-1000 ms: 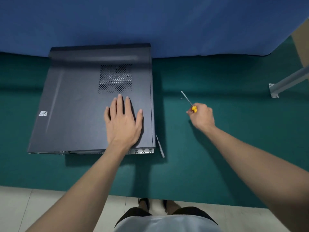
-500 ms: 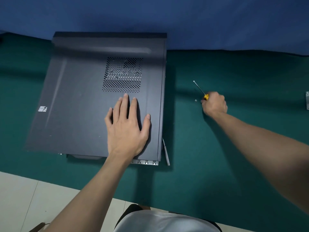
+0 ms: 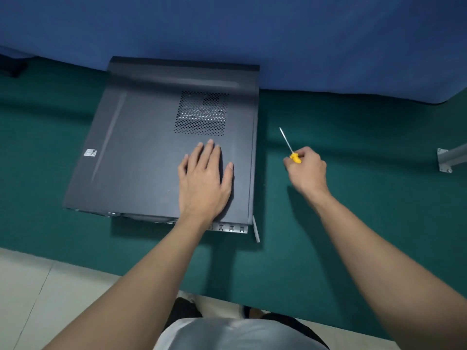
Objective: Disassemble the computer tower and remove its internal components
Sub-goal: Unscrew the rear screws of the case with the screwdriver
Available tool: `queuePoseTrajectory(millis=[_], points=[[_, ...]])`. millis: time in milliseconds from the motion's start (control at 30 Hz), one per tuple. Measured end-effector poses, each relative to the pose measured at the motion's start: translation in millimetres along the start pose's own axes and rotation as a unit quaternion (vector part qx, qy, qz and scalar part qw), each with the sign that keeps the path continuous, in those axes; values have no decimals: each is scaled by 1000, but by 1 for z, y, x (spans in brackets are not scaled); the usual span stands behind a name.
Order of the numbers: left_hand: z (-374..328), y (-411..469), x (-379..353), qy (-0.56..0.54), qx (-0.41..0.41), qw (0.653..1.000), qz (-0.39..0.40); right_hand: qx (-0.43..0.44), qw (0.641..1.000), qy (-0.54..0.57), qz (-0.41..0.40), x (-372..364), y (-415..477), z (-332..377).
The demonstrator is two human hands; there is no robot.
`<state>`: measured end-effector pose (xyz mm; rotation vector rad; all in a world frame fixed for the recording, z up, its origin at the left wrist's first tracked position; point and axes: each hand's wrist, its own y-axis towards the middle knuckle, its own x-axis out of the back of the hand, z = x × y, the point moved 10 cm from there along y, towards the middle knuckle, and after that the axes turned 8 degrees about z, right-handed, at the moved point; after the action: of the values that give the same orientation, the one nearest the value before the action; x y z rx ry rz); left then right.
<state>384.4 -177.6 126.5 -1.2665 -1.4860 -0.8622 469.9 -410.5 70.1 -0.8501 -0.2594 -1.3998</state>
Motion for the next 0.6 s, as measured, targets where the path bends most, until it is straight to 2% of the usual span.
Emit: queuePoseTrajectory(millis=[100,200,300,367,467,600], points=[[3,-7,7,-69,-26,997,-16,43,999,-9,-3,-13,-43,31],[12,-17,9,-106,-82,991,14,78,996,-46,-8,-35,-83,61],[41,-32,18,-102,-128,986,23,102,990,-64,-76,-47,-125,83],[74,-39,29,-113,-114,987,5,106,987,-37,-118,-53,-152,92],[123,-45,42,-135,-66,989,0,45,994,79,-55,-89,-178,94],[169,-53,55,-137,-42,990,5,-2,969,242,47,-155,-219,103]])
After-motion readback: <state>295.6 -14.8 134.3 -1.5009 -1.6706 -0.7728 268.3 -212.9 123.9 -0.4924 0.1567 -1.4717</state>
